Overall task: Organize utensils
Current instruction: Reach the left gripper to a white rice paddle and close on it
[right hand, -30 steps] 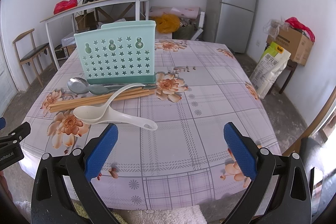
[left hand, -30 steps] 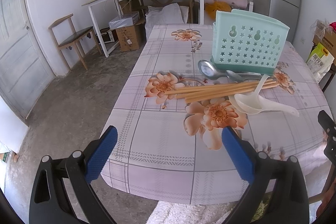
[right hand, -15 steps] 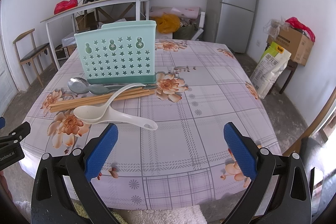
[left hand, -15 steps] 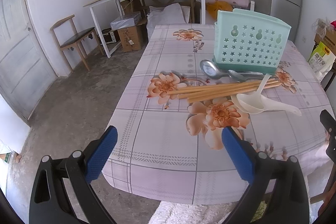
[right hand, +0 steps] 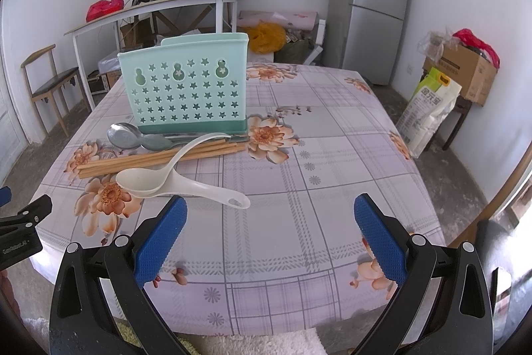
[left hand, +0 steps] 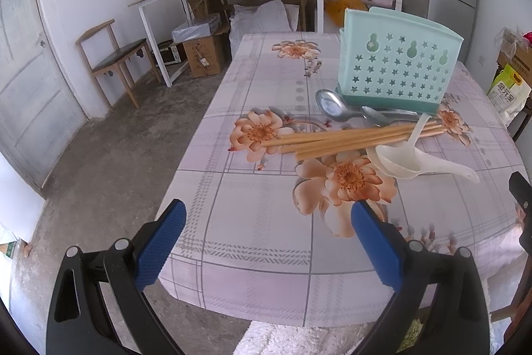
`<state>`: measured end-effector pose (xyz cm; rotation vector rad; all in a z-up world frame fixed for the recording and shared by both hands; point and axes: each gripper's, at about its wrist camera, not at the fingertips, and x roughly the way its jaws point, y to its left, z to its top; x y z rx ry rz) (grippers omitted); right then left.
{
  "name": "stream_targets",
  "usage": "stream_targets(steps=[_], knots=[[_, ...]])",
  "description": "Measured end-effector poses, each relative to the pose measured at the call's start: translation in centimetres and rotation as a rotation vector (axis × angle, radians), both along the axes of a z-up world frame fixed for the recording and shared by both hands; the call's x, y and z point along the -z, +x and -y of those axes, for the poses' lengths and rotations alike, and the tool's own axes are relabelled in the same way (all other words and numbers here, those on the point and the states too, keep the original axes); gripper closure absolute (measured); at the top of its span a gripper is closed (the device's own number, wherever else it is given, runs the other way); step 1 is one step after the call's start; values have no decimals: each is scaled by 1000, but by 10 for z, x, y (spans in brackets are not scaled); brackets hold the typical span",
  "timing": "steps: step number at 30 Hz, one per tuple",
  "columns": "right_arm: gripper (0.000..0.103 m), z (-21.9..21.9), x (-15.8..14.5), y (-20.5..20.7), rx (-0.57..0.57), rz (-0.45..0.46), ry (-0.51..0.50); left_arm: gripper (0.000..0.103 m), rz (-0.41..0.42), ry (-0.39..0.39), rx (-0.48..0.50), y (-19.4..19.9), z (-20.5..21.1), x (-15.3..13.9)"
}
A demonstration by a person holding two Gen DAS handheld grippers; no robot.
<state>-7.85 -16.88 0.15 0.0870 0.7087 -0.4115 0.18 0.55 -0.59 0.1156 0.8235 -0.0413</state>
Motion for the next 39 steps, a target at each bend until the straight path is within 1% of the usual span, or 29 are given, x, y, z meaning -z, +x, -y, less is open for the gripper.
stream_targets(steps=[3, 5, 8, 10, 12, 15, 19, 20, 23, 27, 29, 31, 32, 34, 35, 37, 38, 39], knots=[[7, 1, 2, 1, 2, 0, 3, 6, -19, -36, 34, 7, 1, 2], [6, 3, 5, 4, 3, -6, 8, 6, -50, -89, 69, 13, 2, 6], [7, 3, 9, 10, -2, -22, 14, 6, -83, -191, 121, 19, -3, 10], [6, 2, 12, 11, -7, -26, 10, 6, -81, -238, 158, 23, 0, 10], [7, 1, 13, 11, -12, -27, 8, 6, -67, -266, 188, 24, 4, 9], [6, 1, 17, 14, -19, -27, 11, 6, -61, -300, 233, 30, 13, 7], [6, 2, 23, 17, -32, -27, 18, 6, -115, -351, 272, 41, 20, 12], [7, 2, 24, 17, -37, -25, 15, 6, -117, -361, 276, 43, 21, 13], [7, 3, 29, 20, -65, -25, 10, 6, -95, -369, 289, 47, 24, 14], [7, 9, 36, 23, -96, -21, 56, 6, -100, -377, 296, 57, 28, 16], [7, 12, 40, 25, -103, -19, 79, 11, -107, -370, 309, 62, 35, 18], [6, 14, 43, 28, -110, -27, 98, 23, -114, -346, 332, 65, 43, 20], [6, 14, 45, 29, -114, -34, 105, 27, -116, -338, 343, 66, 47, 20], [6, 15, 49, 33, -122, -48, 114, 42, -119, -312, 371, 68, 56, 22], [6, 14, 51, 34, -128, -54, 118, 46, -119, -296, 385, 68, 60, 23], [7, 14, 54, 38, -134, -65, 123, 57, -122, -254, 407, 70, 70, 26], [7, 14, 55, 38, -135, -68, 125, 60, -130, -228, 411, 71, 75, 28], [7, 14, 56, 39, -137, -71, 127, 66, -143, -220, 416, 73, 78, 30]])
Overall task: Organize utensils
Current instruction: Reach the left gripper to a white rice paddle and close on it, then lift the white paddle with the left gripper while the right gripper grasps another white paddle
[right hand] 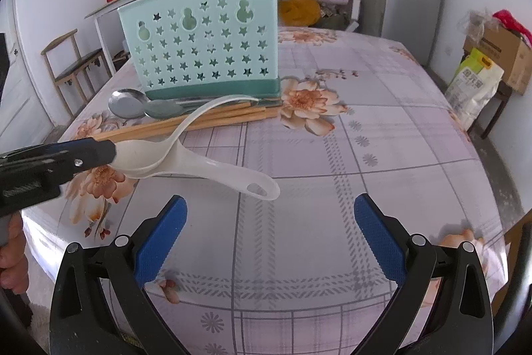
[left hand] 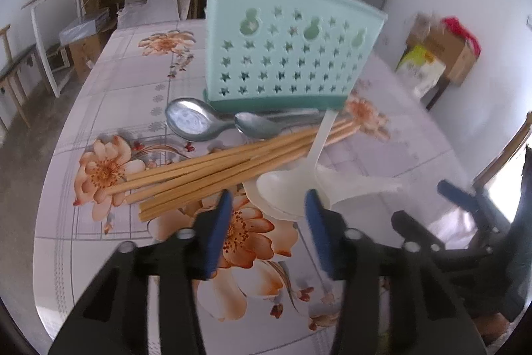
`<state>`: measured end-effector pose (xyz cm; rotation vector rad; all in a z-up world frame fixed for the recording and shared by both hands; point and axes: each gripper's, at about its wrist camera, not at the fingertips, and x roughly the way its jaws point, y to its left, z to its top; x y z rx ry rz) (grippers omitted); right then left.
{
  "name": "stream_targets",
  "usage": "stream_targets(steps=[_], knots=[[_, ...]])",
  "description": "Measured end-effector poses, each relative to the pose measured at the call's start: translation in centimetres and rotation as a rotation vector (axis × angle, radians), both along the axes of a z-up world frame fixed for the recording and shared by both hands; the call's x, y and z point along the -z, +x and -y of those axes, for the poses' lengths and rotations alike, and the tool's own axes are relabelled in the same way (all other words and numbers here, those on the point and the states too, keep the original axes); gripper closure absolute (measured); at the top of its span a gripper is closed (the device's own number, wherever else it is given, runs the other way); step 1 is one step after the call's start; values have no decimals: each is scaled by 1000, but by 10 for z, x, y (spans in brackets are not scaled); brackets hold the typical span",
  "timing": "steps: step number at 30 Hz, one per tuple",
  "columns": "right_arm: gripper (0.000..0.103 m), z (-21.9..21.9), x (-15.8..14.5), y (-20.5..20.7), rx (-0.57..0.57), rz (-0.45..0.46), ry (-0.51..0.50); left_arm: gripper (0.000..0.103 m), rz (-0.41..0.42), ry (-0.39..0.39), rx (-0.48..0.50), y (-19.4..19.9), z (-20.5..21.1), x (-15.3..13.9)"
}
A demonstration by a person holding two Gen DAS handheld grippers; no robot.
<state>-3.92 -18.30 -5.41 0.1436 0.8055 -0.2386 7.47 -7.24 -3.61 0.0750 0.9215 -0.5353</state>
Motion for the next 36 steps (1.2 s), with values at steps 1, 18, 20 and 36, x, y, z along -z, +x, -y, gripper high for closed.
stream_targets(steps=[1, 18, 20, 36], knots=[[7, 0, 1, 1, -2, -2, 2, 72, -12, 0, 3, 2, 1, 2], [7, 1, -9, -8, 11, 36, -7, 101, -42, -78, -82, -9, -30, -18], [7, 1, -11, -10, 16, 44, -9, 101, -67, -87, -93, -10, -38, -17], [7, -7, -18, -12, 2, 53, -20, 72, -336, -294, -193, -4, -76, 17]])
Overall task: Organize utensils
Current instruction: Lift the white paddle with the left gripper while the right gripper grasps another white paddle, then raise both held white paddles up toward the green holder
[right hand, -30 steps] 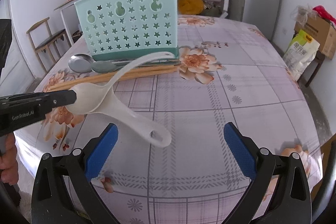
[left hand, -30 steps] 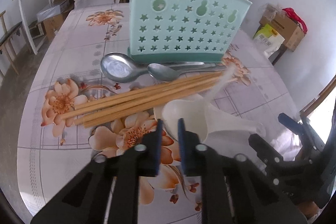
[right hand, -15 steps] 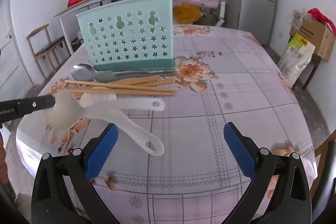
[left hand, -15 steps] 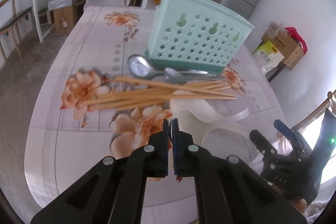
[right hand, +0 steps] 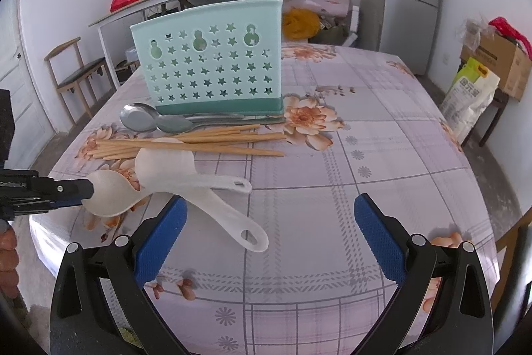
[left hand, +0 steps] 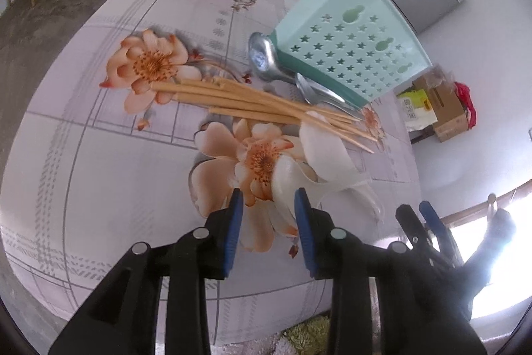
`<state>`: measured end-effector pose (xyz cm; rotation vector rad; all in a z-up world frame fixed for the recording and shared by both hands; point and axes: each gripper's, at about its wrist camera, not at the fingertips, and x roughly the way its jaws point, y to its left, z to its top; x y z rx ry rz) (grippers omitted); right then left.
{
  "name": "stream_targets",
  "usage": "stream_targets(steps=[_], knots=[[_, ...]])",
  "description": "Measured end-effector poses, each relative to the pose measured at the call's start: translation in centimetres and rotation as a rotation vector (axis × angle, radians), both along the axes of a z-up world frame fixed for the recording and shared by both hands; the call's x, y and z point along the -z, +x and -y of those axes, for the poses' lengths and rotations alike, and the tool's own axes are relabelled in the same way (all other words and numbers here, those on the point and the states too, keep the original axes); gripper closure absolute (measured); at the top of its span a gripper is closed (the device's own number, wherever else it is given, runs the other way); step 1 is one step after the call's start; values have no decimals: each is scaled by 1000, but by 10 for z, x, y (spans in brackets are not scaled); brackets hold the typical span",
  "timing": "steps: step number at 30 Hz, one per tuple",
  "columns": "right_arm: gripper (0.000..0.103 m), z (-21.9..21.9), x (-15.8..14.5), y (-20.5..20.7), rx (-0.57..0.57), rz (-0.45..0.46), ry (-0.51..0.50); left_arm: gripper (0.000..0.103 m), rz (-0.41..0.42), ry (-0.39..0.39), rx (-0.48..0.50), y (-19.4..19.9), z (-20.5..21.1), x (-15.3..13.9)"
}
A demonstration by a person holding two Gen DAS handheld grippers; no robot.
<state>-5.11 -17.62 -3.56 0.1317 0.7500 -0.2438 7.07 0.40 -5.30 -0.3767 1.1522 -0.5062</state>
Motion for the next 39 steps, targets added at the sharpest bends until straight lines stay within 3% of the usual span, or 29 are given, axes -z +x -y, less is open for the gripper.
stream_targets(steps=[5, 7, 8, 11, 13, 17, 20, 24, 28, 39], knots=[[7, 0, -7, -2, 2, 26, -15, 75, 6, -37, -24, 7, 0, 6], [7, 3, -14, -3, 3, 51, -21, 94, 2, -40, -27, 10, 2, 9], [7, 5, -18, -3, -2, 62, -22, 98, -8, -44, -24, 11, 3, 11], [9, 13, -32, 1, -52, 87, -14, 100, -13, -61, -16, 13, -5, 11], [12, 23, -39, 10, -131, 82, 79, 100, 1, -50, -6, 13, -15, 8], [25, 35, -35, 43, -283, -16, 295, 100, -16, -35, 42, 15, -32, 7], [45, 30, -17, 71, -341, -129, 362, 100, -18, -21, 52, 13, -43, 7], [63, 22, 14, 105, -375, -268, 467, 100, -12, -27, 47, 11, -56, 7], [69, 10, 27, 118, -389, -337, 482, 100, -4, -28, 54, 9, -60, 8], [74, -10, 32, 140, -376, -369, 414, 100, 7, -39, 69, 11, -71, 10]])
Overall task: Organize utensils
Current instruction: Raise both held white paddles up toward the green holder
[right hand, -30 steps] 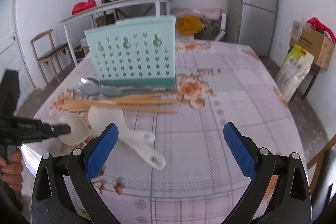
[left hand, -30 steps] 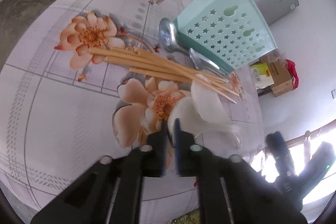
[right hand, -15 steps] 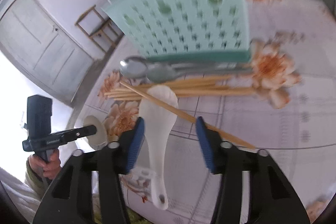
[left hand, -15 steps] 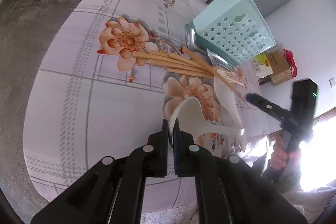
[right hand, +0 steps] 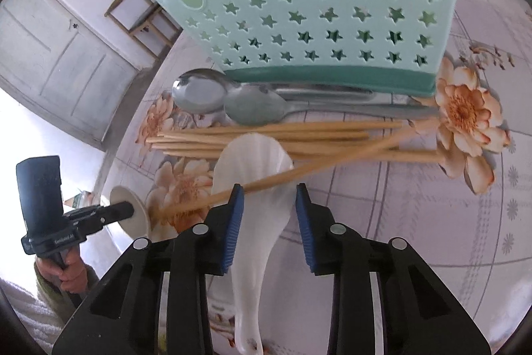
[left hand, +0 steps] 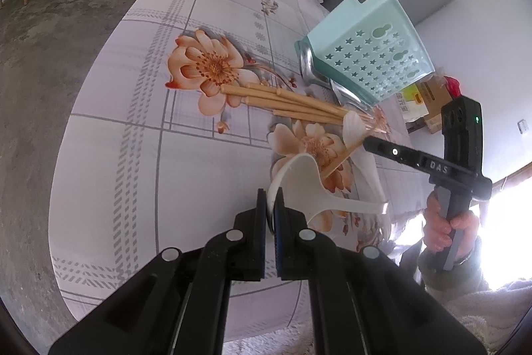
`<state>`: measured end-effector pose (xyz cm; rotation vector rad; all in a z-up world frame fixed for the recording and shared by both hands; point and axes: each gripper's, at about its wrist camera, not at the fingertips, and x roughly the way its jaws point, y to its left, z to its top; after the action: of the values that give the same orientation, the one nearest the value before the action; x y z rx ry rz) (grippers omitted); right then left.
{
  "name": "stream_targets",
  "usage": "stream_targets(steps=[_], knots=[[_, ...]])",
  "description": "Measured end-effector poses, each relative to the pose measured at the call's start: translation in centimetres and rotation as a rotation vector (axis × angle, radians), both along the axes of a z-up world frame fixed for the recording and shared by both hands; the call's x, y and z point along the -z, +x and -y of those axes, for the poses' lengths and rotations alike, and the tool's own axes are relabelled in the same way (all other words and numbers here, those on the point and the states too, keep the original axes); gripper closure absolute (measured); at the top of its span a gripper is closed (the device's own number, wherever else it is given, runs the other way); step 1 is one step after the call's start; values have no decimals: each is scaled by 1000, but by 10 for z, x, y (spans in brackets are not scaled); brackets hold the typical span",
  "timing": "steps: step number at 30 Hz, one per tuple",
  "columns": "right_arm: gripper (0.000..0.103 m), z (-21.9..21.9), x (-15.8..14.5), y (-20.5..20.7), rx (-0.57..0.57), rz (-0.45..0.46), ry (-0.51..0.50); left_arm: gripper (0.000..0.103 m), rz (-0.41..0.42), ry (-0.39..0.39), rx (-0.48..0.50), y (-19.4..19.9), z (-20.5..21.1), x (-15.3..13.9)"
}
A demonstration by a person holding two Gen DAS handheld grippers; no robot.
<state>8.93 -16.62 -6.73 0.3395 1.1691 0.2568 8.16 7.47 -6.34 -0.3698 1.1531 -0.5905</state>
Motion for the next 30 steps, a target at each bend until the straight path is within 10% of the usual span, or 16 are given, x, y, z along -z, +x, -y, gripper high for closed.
stream_targets(steps=[12, 21, 30], knots=[[100, -7, -8, 10, -63, -8, -58, 100, 19, -11, -10, 0, -4, -1], [101, -8, -31, 7, -225, -64, -348, 100, 39, -6, -35, 2, -9, -7], [100, 24, -33, -28, -241, -144, -425, 100, 120, 27, -66, 3, -6, -35]])
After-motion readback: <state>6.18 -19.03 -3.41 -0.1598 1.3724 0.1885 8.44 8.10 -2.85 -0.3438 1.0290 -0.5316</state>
